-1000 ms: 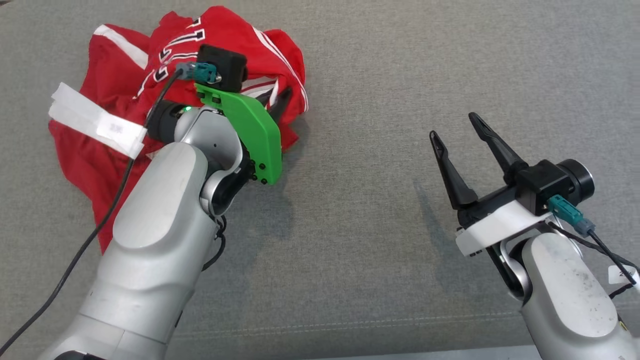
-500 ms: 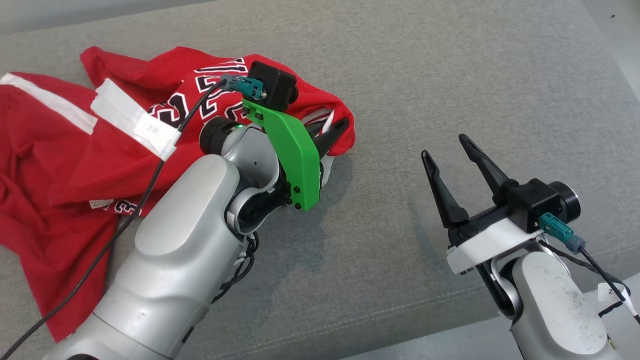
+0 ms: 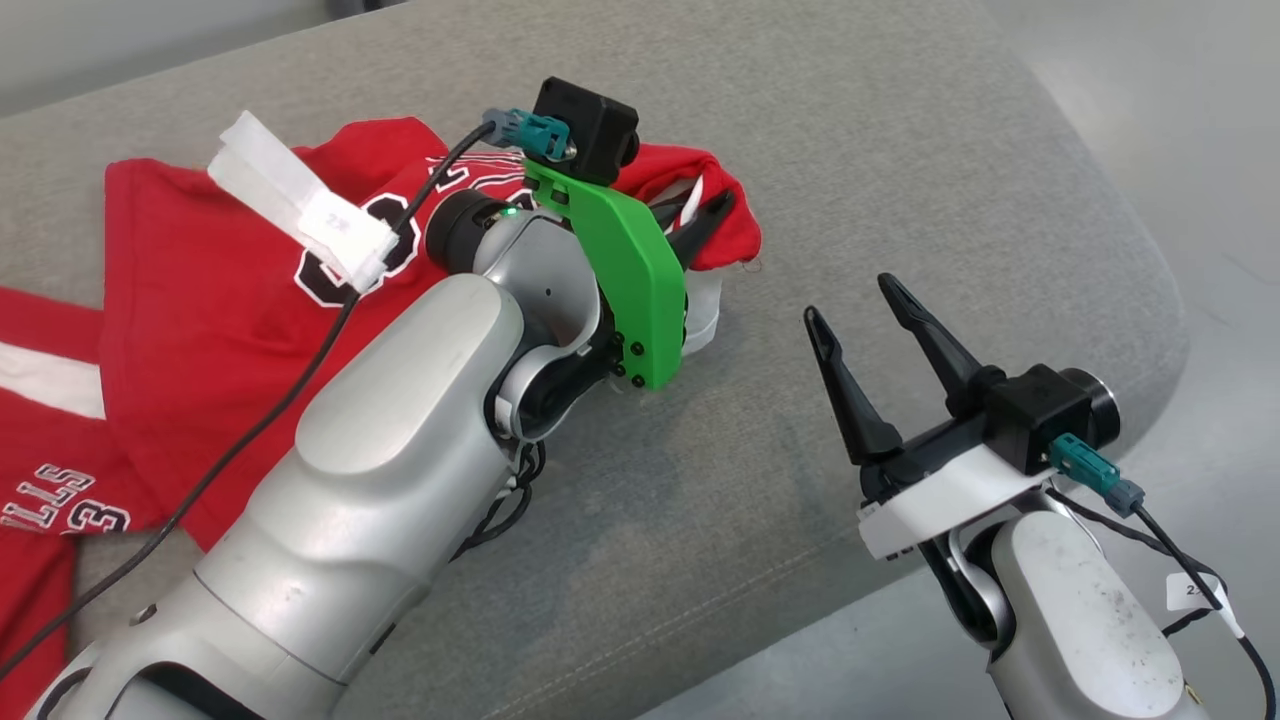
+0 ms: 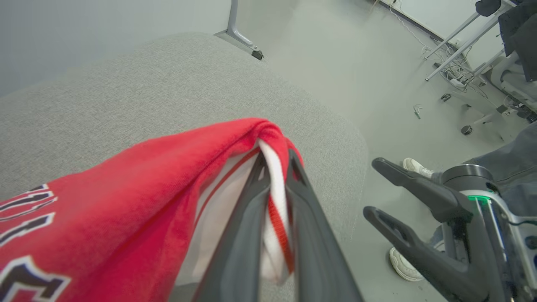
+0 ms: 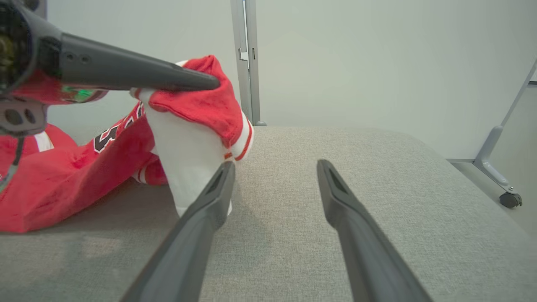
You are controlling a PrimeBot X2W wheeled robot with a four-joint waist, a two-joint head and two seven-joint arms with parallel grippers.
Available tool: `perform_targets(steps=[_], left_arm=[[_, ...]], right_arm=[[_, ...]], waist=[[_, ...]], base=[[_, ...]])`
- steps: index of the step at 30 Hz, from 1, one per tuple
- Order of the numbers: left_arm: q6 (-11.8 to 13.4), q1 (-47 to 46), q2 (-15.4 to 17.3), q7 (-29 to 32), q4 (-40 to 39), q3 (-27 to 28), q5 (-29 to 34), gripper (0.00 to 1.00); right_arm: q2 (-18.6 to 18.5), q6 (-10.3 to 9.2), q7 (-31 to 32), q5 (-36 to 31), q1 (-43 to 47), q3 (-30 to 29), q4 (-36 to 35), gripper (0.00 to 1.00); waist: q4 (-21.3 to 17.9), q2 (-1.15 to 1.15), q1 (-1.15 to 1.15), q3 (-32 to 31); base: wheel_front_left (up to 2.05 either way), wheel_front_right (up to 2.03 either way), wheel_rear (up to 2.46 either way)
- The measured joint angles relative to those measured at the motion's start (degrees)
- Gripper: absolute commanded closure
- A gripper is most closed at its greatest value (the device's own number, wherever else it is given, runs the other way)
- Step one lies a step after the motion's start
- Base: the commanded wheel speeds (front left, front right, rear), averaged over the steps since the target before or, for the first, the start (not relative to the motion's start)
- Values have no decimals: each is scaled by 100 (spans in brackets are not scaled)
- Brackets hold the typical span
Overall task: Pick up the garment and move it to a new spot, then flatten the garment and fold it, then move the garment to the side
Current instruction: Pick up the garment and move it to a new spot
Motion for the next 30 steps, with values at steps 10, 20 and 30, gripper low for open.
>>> perform_targets(steps=[10, 20, 30], left_arm=[[508, -101, 14, -442, 444, -315, -205, 0], [565, 10, 34, -543, 555, -896, -456, 0], [489, -5, 57, -1444, 423, -806, 42, 0]], right_arm=[[52, 0, 0, 114, -25, 347, 64, 0], [57, 0, 0, 170, -107, 370, 212, 0], [-81, -5, 0, 155, 43, -121, 368, 0]], waist=[[-820, 0, 0, 106], [-1341, 0, 0, 128], [-861, 0, 0, -2]], base=[[0, 0, 0], [0, 0, 0], [0, 0, 0]])
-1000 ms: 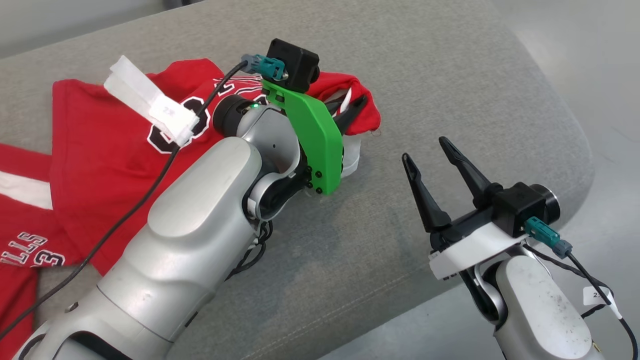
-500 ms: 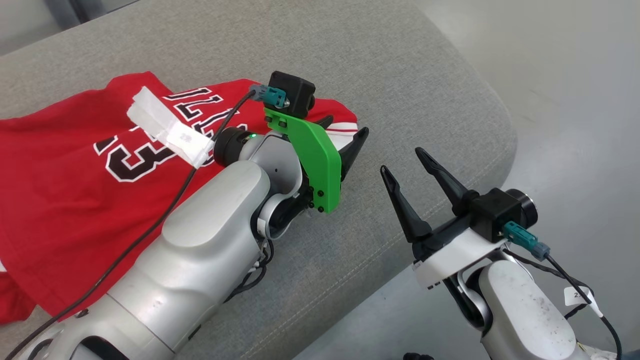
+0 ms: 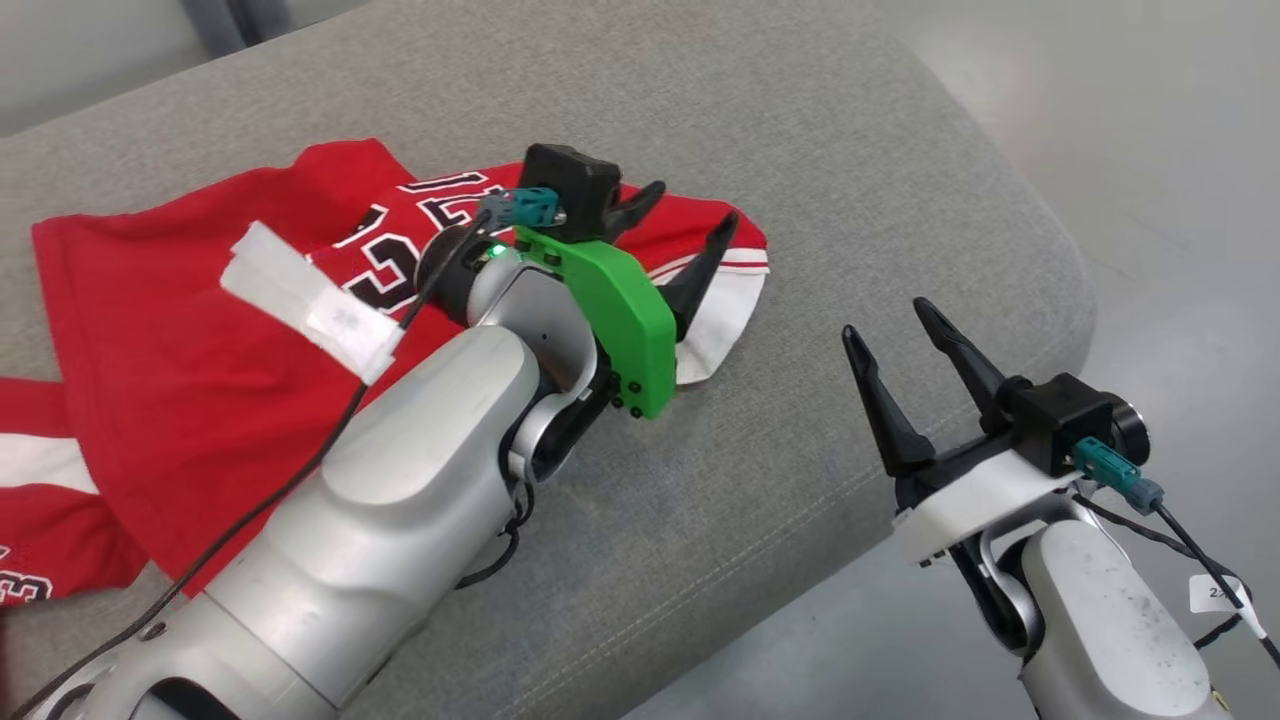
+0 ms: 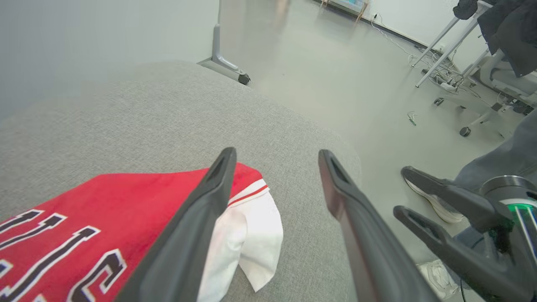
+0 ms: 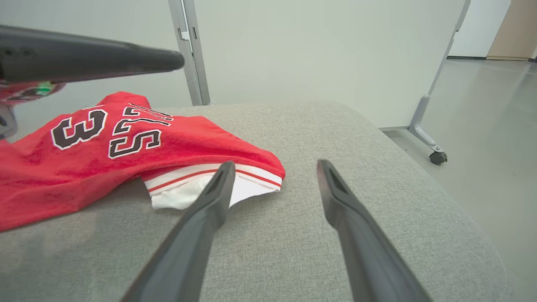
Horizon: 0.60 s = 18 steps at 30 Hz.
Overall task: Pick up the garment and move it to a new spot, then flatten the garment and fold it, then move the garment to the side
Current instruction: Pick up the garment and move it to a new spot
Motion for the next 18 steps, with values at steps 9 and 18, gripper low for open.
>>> perform_targets(steps=[9, 18], left_arm=[[301, 1115, 778, -1077, 283, 396, 274, 0], [354, 2228, 925, -1630, 497, 661, 164, 0]], right_arm=[[-371, 4, 0, -33, 126, -211, 470, 0], [-504, 5, 1, 43, 509, -349, 1211, 0]], waist=[[693, 0, 0, -257], [1488, 0, 0, -610]], base=[[0, 0, 0], [0, 0, 0]])
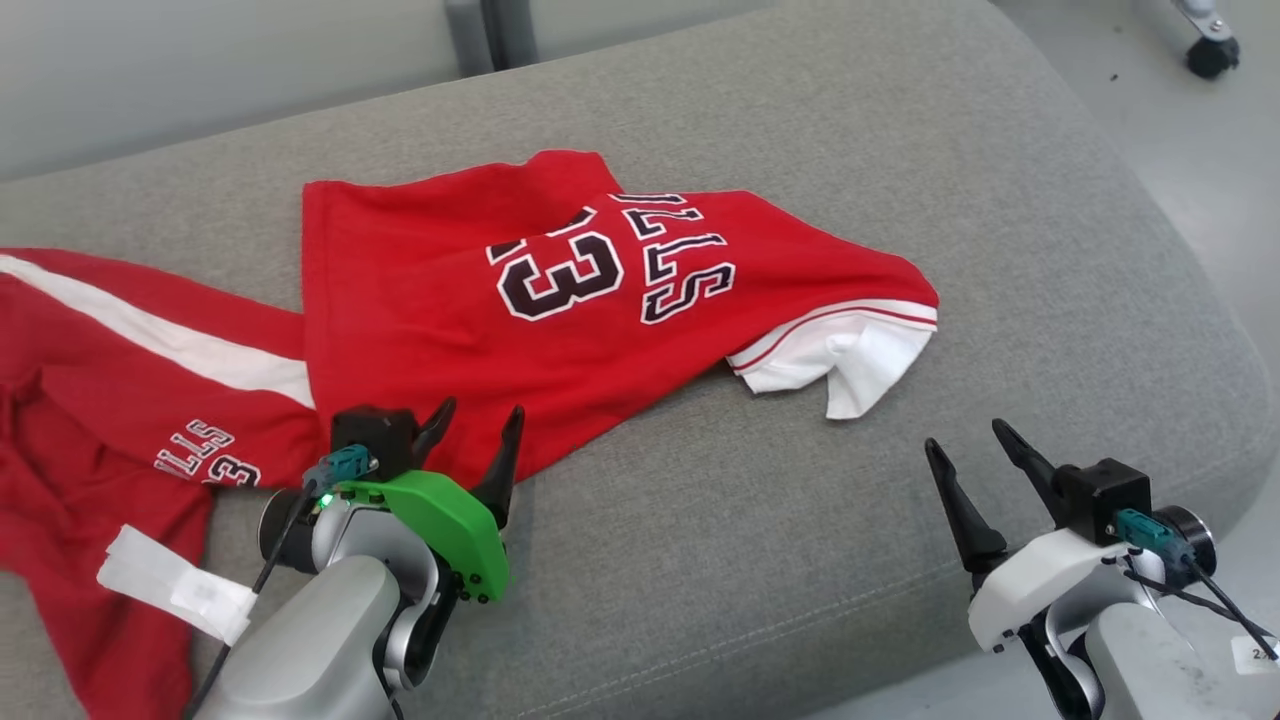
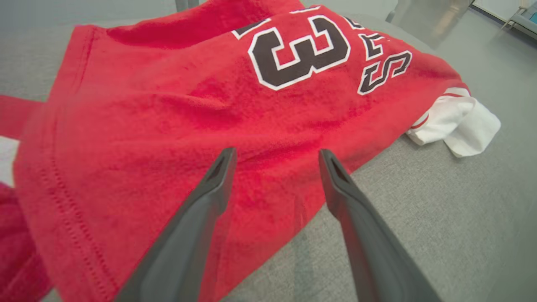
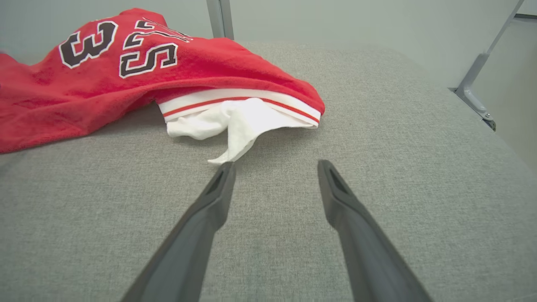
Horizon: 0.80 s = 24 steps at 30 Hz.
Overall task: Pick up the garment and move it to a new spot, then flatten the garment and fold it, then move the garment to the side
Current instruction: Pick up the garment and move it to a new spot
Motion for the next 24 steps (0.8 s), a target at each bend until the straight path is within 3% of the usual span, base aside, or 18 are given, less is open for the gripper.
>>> perform_targets(steps=[13, 24], left_arm=[[18, 83, 35, -27, -11, 79, -11, 0], [35, 191, 69, -82, -27, 192, 43, 0]], right_arm=[[191, -56, 74, 349, -122, -274, 868, 0], [209, -58, 135, 456, -469, -338, 1341, 0]], waist=[[1059, 0, 0, -135], [1456, 0, 0, -35]], base=[[0, 0, 0], [0, 0, 0]])
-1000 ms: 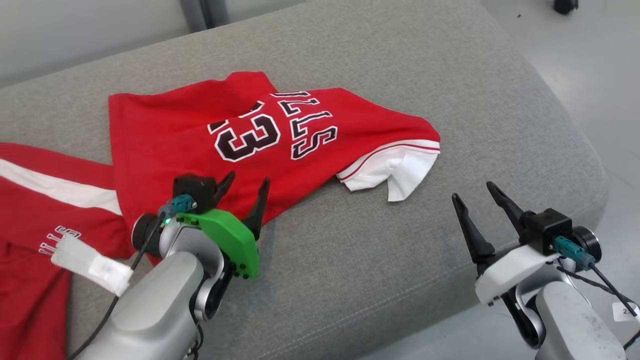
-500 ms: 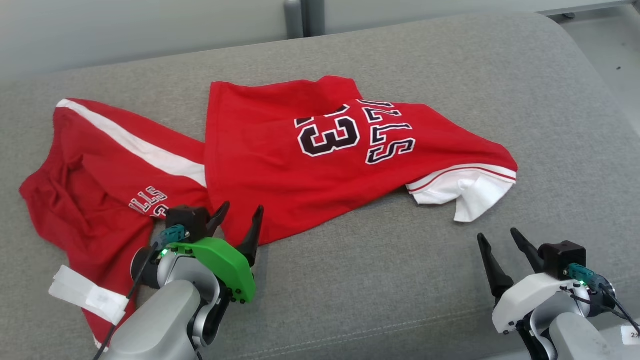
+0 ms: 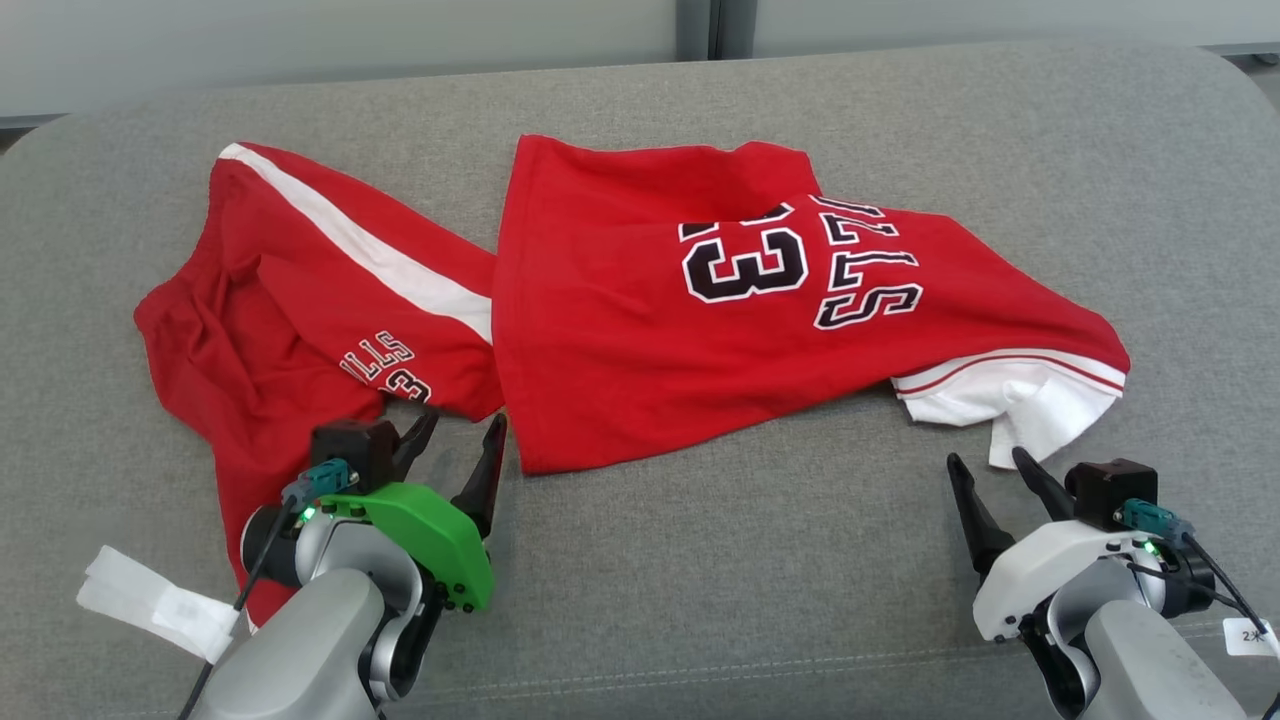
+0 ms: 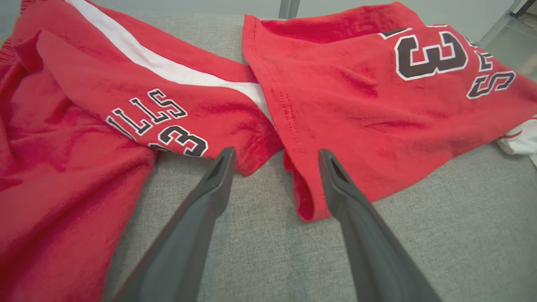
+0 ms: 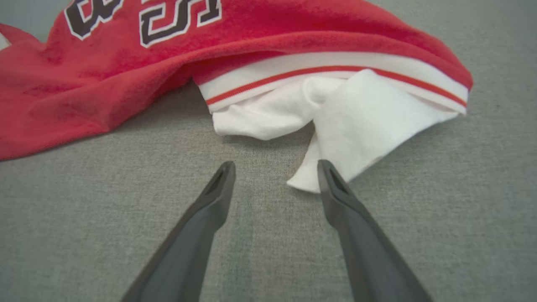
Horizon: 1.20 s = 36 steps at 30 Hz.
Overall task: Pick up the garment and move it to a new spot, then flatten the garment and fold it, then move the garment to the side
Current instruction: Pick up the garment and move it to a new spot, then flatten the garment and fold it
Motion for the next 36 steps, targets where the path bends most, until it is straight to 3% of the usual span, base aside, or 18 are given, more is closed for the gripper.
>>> perform_targets(steps=[16, 36], left_arm=[[4, 182, 129, -51, -69, 261, -1, 0], [4, 196, 109, 179, -247, 109, 31, 0]], right_arm=[[30, 4, -29, 40, -2, 90, 92, 0], [2, 5, -69, 240, -368, -191, 202, 0]], waist=[[-191, 0, 0, 43], [-210, 0, 0, 292]], base=[[0, 0, 0], [0, 0, 0]])
